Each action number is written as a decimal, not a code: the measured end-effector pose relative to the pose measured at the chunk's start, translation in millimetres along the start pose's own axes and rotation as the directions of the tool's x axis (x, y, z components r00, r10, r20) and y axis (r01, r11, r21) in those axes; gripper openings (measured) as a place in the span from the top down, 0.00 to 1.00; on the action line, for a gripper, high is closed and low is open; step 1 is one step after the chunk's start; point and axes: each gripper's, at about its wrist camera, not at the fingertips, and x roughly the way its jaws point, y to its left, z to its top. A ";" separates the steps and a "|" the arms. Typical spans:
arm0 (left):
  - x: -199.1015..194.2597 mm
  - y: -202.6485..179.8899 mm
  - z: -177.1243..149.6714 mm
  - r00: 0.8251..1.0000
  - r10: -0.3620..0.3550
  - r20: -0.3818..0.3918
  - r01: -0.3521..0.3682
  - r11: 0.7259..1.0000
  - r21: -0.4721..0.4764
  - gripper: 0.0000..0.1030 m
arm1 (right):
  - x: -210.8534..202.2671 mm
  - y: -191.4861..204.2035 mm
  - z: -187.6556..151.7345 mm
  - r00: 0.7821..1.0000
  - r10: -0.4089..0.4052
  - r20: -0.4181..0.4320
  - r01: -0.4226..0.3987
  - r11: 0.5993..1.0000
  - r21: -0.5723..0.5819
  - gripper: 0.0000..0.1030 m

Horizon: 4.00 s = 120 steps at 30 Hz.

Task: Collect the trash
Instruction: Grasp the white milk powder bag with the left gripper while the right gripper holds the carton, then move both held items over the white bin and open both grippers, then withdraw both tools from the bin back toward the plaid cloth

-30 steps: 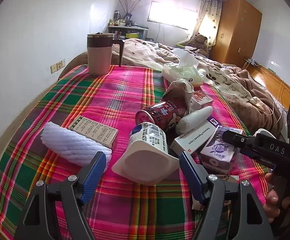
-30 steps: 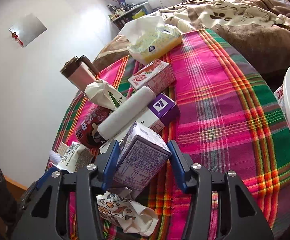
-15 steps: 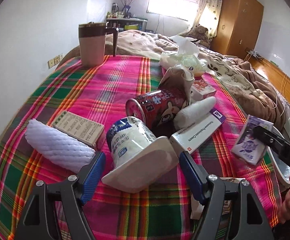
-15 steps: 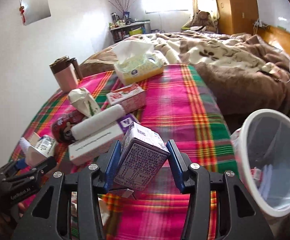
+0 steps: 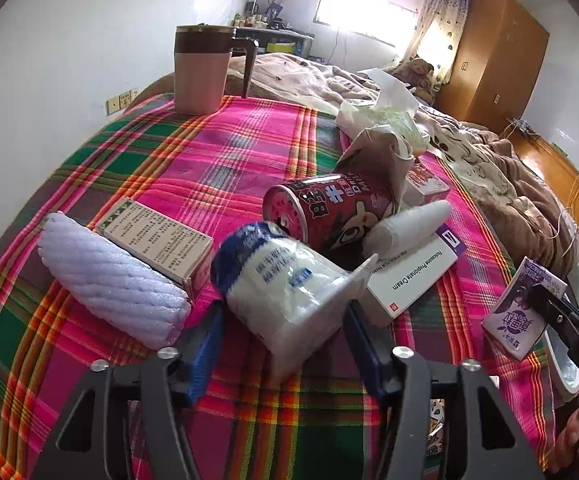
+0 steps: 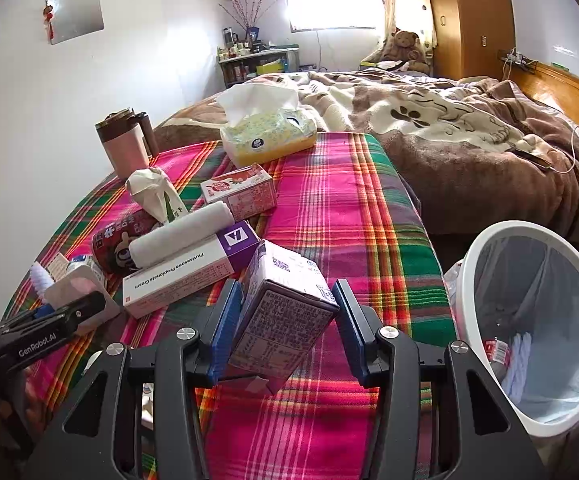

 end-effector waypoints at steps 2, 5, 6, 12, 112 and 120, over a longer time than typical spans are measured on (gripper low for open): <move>-2.8 -1.8 -0.2 1.000 0.006 0.009 -0.006 1.000 0.005 0.46 | -0.6 0.0 -0.5 1.000 0.002 0.002 -0.002 1.000 -0.002 0.53; -7.1 -4.5 -1.7 1.000 0.006 0.025 -0.006 1.000 0.009 0.46 | -1.1 0.5 -1.6 1.000 0.001 0.008 -0.001 1.000 -0.007 0.53; -8.6 -5.1 -2.4 1.000 0.005 0.029 -0.005 1.000 0.009 0.47 | -1.2 0.3 -1.9 1.000 0.002 0.008 -0.002 1.000 -0.006 0.53; -19.9 -10.1 -4.6 0.999 -0.001 0.049 0.000 1.000 0.017 0.47 | -5.0 -2.7 -3.3 1.000 0.005 0.016 -0.005 1.000 0.001 0.53; -62.0 -294.5 -29.0 0.943 -0.330 0.043 0.284 0.864 0.415 0.32 | -83.0 -186.0 -11.3 0.970 -0.233 0.066 0.221 0.963 0.157 0.37; -76.4 -253.9 -24.0 0.954 -0.288 0.082 0.238 0.895 0.376 0.32 | -80.4 -157.1 -8.3 0.978 -0.192 0.086 0.179 0.974 0.136 0.37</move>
